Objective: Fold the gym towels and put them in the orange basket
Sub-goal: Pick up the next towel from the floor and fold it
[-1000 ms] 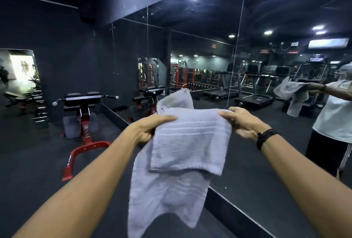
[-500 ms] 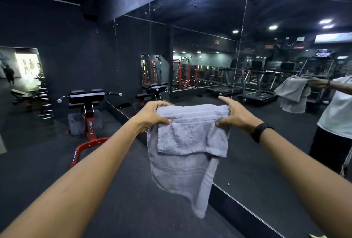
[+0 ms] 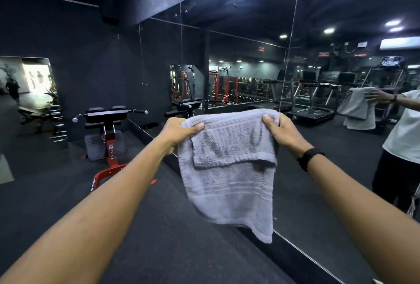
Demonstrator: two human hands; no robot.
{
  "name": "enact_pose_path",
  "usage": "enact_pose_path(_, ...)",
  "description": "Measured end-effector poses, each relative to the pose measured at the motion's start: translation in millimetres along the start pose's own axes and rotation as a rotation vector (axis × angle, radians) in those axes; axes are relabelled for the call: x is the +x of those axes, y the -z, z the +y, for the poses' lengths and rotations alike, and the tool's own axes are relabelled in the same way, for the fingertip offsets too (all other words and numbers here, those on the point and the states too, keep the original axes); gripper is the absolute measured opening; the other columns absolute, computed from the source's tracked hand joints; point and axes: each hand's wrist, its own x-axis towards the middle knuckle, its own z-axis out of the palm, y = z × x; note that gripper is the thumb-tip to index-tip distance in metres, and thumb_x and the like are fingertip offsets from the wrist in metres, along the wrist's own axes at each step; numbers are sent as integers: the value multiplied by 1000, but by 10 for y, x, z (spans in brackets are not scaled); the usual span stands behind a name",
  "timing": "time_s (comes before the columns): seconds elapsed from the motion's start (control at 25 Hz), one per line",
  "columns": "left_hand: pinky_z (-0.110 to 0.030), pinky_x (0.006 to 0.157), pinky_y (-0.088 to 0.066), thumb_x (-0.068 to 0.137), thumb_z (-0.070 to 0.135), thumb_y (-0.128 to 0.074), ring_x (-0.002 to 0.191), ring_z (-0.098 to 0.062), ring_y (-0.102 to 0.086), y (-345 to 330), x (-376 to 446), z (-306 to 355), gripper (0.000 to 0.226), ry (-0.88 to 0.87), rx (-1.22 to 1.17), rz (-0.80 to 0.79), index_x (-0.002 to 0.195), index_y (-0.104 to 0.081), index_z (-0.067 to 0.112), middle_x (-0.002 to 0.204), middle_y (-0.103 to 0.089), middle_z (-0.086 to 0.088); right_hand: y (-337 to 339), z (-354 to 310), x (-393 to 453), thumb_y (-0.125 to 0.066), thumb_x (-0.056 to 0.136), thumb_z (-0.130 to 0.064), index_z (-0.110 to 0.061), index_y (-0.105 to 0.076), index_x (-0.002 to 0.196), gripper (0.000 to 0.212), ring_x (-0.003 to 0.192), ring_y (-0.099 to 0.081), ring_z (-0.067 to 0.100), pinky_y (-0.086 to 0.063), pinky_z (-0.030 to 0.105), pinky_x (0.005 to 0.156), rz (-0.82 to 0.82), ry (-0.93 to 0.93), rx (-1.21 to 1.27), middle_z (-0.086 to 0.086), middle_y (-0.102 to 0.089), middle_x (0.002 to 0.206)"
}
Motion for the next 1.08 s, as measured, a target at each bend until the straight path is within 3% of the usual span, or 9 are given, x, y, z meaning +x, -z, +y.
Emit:
enact_pose_path(0.08,-36,82,-56,77,24,-79,94,-28,-68,-35,-42,21,36,19,-152,14,101,-69,0,96,-72,-14,22,-60,-69,-70,80,-29,-13,-61,114,39,103,-66,15,-54,31,90,-199,-11,257,2,-70,112)
enact_pose_path(0.16,-39,82,-56,75,21,-80,88,-28,-68,-15,-44,13,32,20,-185,6,97,-68,0,93,-72,-15,37,-29,-114,-80,63,-17,-7,-61,119,60,102,-68,16,-56,27,83,-315,-32,280,5,-72,110)
enact_pose_path(0.24,-38,77,-56,70,21,-84,80,-27,-67,88,-33,7,30,-27,-115,-32,86,-66,4,85,-71,-13,30,38,-110,-84,56,-15,-1,-61,118,67,103,-68,22,-57,33,86,-230,-80,273,10,-72,110)
enact_pose_path(0.44,-41,81,-54,55,37,-90,84,-25,-66,191,-3,-49,49,-155,316,-98,85,-69,4,89,-73,-13,-38,39,-106,-81,67,0,0,-64,110,46,94,-68,21,-56,33,86,-87,-91,269,7,-72,100)
enact_pose_path(0.6,-41,88,-55,49,52,-85,92,-25,-68,136,-94,-53,73,81,-239,-168,101,-67,6,108,-70,-17,-117,-4,-86,-76,76,0,-4,-66,98,25,96,-68,27,-55,43,89,47,-284,519,14,-70,104)
enact_pose_path(0.68,-42,93,-52,61,63,-75,103,-24,-67,27,-166,-239,74,266,-291,-296,111,-68,10,110,-71,-11,-167,-20,-69,-73,79,1,-2,-66,92,15,90,-69,29,-56,46,86,125,-407,698,18,-70,103)
enact_pose_path(0.84,-40,71,-60,81,25,-75,86,-26,-71,-173,-152,-588,58,412,-370,-148,126,-53,-5,102,-71,-17,-173,27,-7,-74,78,0,3,-65,96,21,60,-69,21,-59,37,53,156,-583,734,14,-72,75)
enact_pose_path(0.96,-38,57,-59,83,25,-72,77,-28,-70,-134,4,-530,49,489,-504,-77,122,-56,0,98,-70,-18,-32,6,11,-67,87,-19,1,-66,105,27,71,-70,23,-61,38,65,-40,-650,805,16,-72,87)
enact_pose_path(1.08,-35,55,-58,87,33,-69,80,-26,-66,-128,-9,-457,42,504,-483,-84,121,-57,11,99,-67,-14,-74,114,-156,-66,89,-23,-3,-59,121,39,93,-66,27,-54,41,88,-340,-606,447,18,-67,112)
